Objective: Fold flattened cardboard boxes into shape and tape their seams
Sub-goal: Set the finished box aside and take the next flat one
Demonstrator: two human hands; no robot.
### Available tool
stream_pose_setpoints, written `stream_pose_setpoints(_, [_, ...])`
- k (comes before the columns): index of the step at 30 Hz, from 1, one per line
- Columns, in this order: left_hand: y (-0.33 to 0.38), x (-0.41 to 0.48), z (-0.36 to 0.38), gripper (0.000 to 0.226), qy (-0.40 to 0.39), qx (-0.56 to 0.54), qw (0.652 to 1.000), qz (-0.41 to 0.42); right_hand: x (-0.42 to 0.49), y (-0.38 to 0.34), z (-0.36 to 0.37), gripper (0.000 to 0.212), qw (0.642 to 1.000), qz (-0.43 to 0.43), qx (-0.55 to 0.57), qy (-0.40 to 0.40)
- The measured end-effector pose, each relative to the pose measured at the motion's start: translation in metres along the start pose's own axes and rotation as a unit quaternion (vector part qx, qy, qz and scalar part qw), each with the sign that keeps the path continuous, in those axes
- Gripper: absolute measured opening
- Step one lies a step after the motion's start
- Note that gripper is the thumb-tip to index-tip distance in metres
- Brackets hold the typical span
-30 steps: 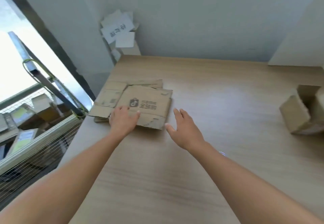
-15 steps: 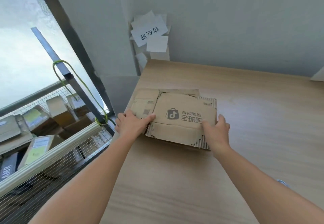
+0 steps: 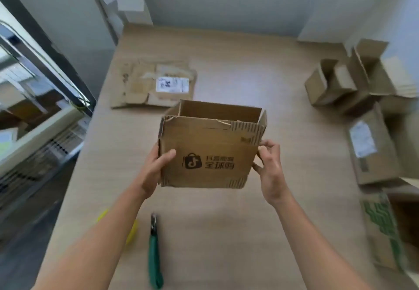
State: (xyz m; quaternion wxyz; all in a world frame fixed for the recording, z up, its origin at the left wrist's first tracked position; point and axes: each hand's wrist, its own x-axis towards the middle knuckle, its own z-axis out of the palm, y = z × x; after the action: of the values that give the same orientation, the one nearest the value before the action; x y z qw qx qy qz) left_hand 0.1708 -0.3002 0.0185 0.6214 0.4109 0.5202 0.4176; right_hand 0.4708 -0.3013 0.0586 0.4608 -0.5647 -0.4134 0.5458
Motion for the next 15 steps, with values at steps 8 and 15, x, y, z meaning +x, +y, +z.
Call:
stream_pose_setpoints(8, [-0.024,-0.115,0.092,0.05,0.031,-0.118,0.987,-0.108,-0.139,0.032,-0.08,0.054,0.994,-0.04,-0.1,-0.013])
stream_pose_setpoints(15, [-0.02,-0.144,0.111,0.029,0.076,-0.026,0.992,-0.096,-0.169,0.055,-0.114,0.023,0.992,-0.063,-0.102,-0.041])
